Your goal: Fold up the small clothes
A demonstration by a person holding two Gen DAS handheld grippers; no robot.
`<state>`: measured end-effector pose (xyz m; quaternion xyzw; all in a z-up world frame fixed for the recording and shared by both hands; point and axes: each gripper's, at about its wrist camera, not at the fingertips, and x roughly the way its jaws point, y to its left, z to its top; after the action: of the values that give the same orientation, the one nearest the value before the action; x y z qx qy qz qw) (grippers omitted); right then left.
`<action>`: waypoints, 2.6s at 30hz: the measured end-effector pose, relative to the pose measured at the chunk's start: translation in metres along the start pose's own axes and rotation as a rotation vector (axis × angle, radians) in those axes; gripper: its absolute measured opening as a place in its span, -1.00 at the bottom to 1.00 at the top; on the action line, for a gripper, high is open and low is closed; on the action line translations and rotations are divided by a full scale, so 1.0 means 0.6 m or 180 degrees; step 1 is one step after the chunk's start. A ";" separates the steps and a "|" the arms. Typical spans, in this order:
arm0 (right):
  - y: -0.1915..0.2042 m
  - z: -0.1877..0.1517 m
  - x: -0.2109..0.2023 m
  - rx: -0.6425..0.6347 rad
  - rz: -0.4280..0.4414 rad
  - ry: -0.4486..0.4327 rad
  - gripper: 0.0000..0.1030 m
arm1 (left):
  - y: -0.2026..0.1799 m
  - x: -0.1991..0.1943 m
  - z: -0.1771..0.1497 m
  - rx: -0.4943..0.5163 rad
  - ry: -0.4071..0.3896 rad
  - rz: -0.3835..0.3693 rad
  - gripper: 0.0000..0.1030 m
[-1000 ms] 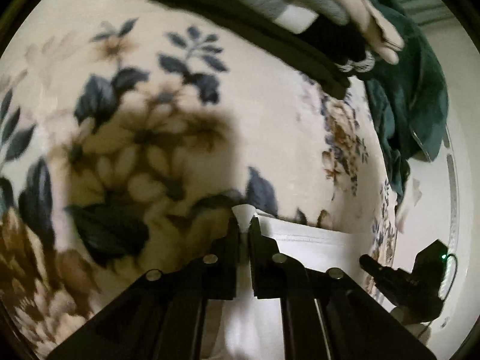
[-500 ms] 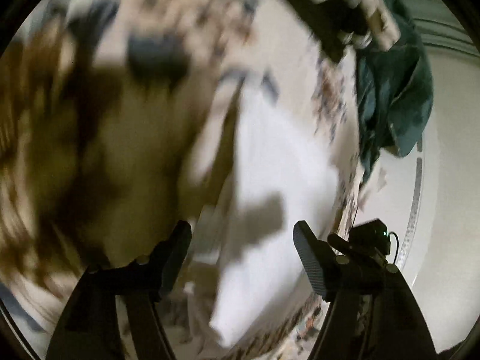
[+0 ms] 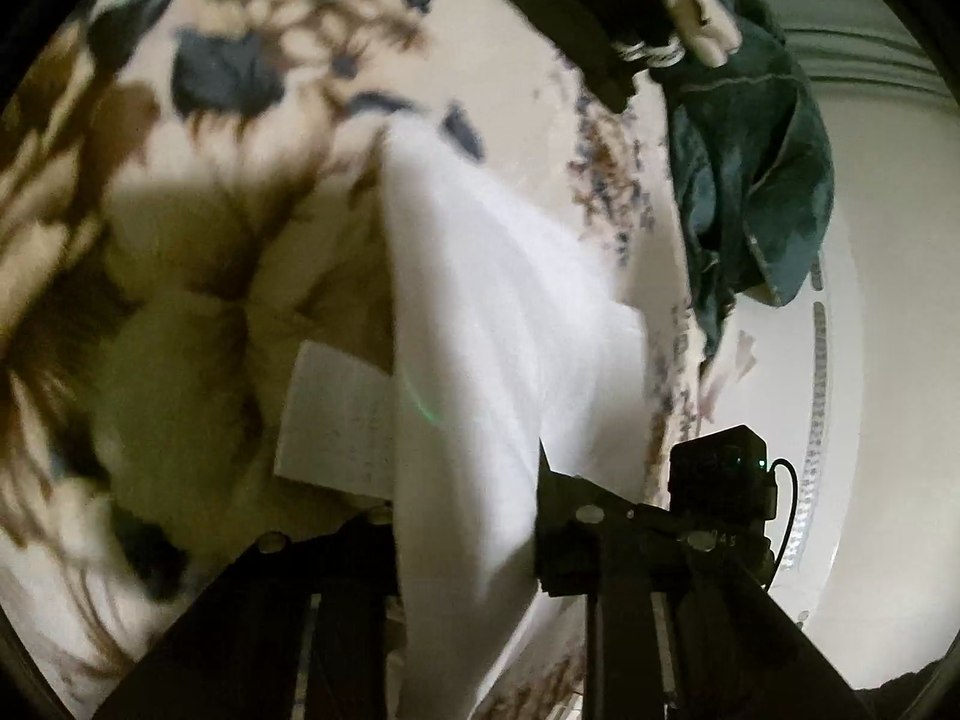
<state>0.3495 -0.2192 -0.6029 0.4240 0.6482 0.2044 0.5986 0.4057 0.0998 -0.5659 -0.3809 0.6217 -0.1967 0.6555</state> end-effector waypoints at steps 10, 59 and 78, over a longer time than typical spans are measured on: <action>0.287 0.088 -0.132 -0.0520 -0.0150 -0.0327 -0.77 | -0.177 -0.154 0.142 0.0319 -0.0292 -0.0282 -0.62; 0.796 0.027 -0.345 -0.1639 -0.3001 -0.2245 1.00 | -0.515 -0.384 0.193 0.1528 -0.1571 0.2323 0.96; 0.928 -0.397 -0.575 -0.2160 -0.2612 -0.2936 1.00 | -0.665 -0.566 -0.108 0.1746 -0.2274 0.2165 0.95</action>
<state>0.2669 -0.1255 0.0832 -0.0214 0.3363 -0.0476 0.9403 0.3785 0.0792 -0.0391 -0.0176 0.3750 0.0124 0.9268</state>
